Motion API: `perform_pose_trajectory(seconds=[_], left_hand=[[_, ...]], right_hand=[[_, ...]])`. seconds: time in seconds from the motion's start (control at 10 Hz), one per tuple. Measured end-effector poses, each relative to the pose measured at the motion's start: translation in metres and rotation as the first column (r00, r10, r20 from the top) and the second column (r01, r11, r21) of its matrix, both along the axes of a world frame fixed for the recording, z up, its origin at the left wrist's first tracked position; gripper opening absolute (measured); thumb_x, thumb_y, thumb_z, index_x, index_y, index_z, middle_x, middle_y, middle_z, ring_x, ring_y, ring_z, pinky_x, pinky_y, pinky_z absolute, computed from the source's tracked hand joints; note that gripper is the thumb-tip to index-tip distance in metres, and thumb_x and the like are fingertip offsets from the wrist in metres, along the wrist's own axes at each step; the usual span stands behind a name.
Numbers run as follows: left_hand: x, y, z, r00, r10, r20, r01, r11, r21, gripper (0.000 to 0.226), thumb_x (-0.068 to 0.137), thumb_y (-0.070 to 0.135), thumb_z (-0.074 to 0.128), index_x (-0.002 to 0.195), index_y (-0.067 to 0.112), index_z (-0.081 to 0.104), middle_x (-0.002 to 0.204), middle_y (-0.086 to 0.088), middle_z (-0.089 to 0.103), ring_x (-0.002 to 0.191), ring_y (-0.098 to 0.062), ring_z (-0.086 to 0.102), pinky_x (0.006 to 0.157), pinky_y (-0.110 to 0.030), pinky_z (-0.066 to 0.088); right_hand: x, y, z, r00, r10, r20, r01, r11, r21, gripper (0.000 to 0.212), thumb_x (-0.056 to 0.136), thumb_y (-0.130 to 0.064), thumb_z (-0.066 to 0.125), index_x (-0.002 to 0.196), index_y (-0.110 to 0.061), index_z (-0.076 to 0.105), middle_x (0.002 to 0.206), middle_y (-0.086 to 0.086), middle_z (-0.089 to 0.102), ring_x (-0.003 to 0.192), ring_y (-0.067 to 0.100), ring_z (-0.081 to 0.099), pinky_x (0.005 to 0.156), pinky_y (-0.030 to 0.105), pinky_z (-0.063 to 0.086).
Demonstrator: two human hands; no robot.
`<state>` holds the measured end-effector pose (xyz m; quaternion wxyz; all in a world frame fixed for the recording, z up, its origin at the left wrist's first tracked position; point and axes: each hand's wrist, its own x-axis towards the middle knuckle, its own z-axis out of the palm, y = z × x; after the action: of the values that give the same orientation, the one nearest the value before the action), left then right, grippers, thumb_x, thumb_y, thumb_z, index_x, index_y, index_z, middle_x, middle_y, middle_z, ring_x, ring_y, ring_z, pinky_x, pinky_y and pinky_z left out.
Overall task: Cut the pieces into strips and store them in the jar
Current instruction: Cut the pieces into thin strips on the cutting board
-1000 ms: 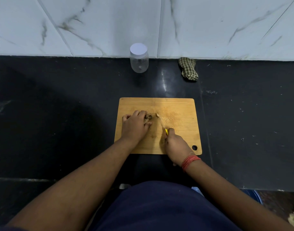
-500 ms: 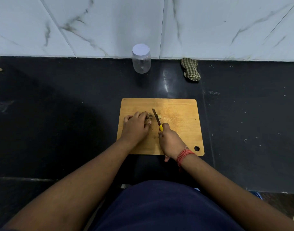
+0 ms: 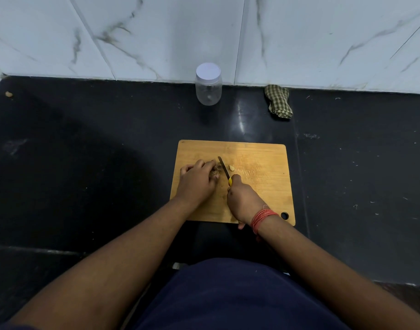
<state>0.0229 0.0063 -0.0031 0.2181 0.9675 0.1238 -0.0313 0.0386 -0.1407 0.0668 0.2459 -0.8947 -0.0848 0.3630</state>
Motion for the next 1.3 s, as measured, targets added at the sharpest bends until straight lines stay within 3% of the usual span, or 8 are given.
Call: perform_pose_trajectory(seconds=[0.2, 0.3, 0.4, 0.5, 0.7, 0.9, 1.1, 1.3], left_hand=[[0.001, 0.0, 0.001, 1.0, -0.003, 0.005, 0.003, 1.0, 0.006, 0.049, 0.101, 0.042, 0.049, 0.147, 0.025, 0.046, 0.136, 0.005, 0.055, 0.123, -0.017, 0.052, 0.114, -0.041, 0.026], [0.001, 0.001, 0.001, 1.0, -0.01, 0.005, 0.01, 1.0, 0.018, 0.049, 0.101, 0.04, 0.05, 0.147, 0.025, 0.047, 0.136, 0.006, 0.055, 0.122, -0.016, 0.053, 0.112, -0.041, 0.027], [0.001, 0.001, 0.002, 1.0, -0.013, 0.015, 0.012, 0.999, 0.034, 0.048, 0.1, 0.039, 0.051, 0.146, 0.025, 0.048, 0.135, 0.006, 0.056, 0.12, -0.016, 0.054, 0.112, -0.041, 0.028], [0.002, -0.003, 0.004, 1.0, -0.01, 0.028, 0.008, 0.998, 0.069, 0.048, 0.099, 0.038, 0.053, 0.144, 0.024, 0.05, 0.134, 0.006, 0.057, 0.119, -0.015, 0.054, 0.111, -0.04, 0.03], [0.003, -0.01, 0.006, 0.999, 0.019, 0.047, -0.023, 0.995, 0.092, 0.047, 0.098, 0.036, 0.054, 0.142, 0.022, 0.052, 0.132, 0.004, 0.058, 0.118, -0.016, 0.055, 0.108, -0.038, 0.033], [0.001, -0.009, 0.006, 0.998, 0.024, 0.055, -0.029, 0.997, 0.078, 0.048, 0.099, 0.037, 0.054, 0.144, 0.021, 0.051, 0.134, 0.003, 0.057, 0.119, -0.015, 0.055, 0.109, -0.038, 0.032], [0.0, -0.007, 0.004, 0.999, 0.017, 0.042, -0.019, 0.998, 0.054, 0.049, 0.1, 0.039, 0.053, 0.146, 0.022, 0.049, 0.135, 0.004, 0.056, 0.121, -0.015, 0.054, 0.112, -0.039, 0.033], [-0.001, -0.006, 0.005, 0.999, 0.013, 0.038, -0.014, 0.999, 0.046, 0.049, 0.101, 0.04, 0.051, 0.146, 0.023, 0.048, 0.135, 0.004, 0.055, 0.122, -0.015, 0.053, 0.112, -0.039, 0.031]], right_hand=[[0.007, 0.005, -0.005, 0.999, -0.001, -0.033, 0.0, 0.999, -0.045, 0.033, 0.098, -0.003, 0.029, 0.13, -0.01, 0.033, 0.091, 0.014, 0.052, 0.056, 0.031, 0.061, 0.03, 0.028, 0.043], [0.013, 0.011, -0.001, 0.999, 0.044, 0.003, -0.044, 0.998, -0.048, 0.03, 0.099, -0.004, 0.033, 0.128, -0.006, 0.04, 0.103, 0.017, 0.059, 0.077, 0.035, 0.065, 0.05, 0.039, 0.055], [0.016, 0.014, 0.001, 0.994, 0.106, 0.014, -0.105, 0.993, -0.055, 0.038, 0.101, -0.008, 0.038, 0.138, 0.001, 0.04, 0.131, 0.023, 0.053, 0.118, 0.038, 0.055, 0.097, 0.045, 0.047], [0.015, 0.014, 0.001, 0.994, 0.108, 0.026, -0.106, 0.992, -0.062, 0.037, 0.101, -0.008, 0.038, 0.137, 0.002, 0.041, 0.132, 0.024, 0.052, 0.12, 0.037, 0.054, 0.099, 0.043, 0.046], [0.0, -0.007, -0.008, 0.995, 0.098, 0.0, -0.098, 0.991, -0.086, 0.036, 0.1, -0.011, 0.039, 0.135, 0.0, 0.04, 0.126, 0.022, 0.055, 0.112, 0.038, 0.058, 0.082, 0.038, 0.047], [-0.025, -0.032, -0.013, 0.992, 0.064, -0.107, -0.077, 0.989, -0.123, 0.053, 0.093, 0.002, 0.051, 0.138, -0.006, 0.025, 0.084, 0.009, 0.054, 0.062, 0.025, 0.056, 0.049, 0.051, 0.056], [-0.027, -0.045, -0.005, 0.994, 0.109, -0.022, -0.109, 0.994, 0.005, 0.025, 0.099, -0.005, 0.032, 0.123, -0.011, 0.035, 0.087, 0.009, 0.054, 0.061, 0.018, 0.052, 0.041, 0.036, 0.05], [-0.022, -0.045, 0.006, 0.998, 0.004, -0.066, 0.002, 0.997, 0.08, 0.034, 0.102, -0.012, 0.029, 0.136, -0.014, 0.031, 0.086, 0.008, 0.049, 0.054, 0.031, 0.06, 0.036, 0.038, 0.052]])
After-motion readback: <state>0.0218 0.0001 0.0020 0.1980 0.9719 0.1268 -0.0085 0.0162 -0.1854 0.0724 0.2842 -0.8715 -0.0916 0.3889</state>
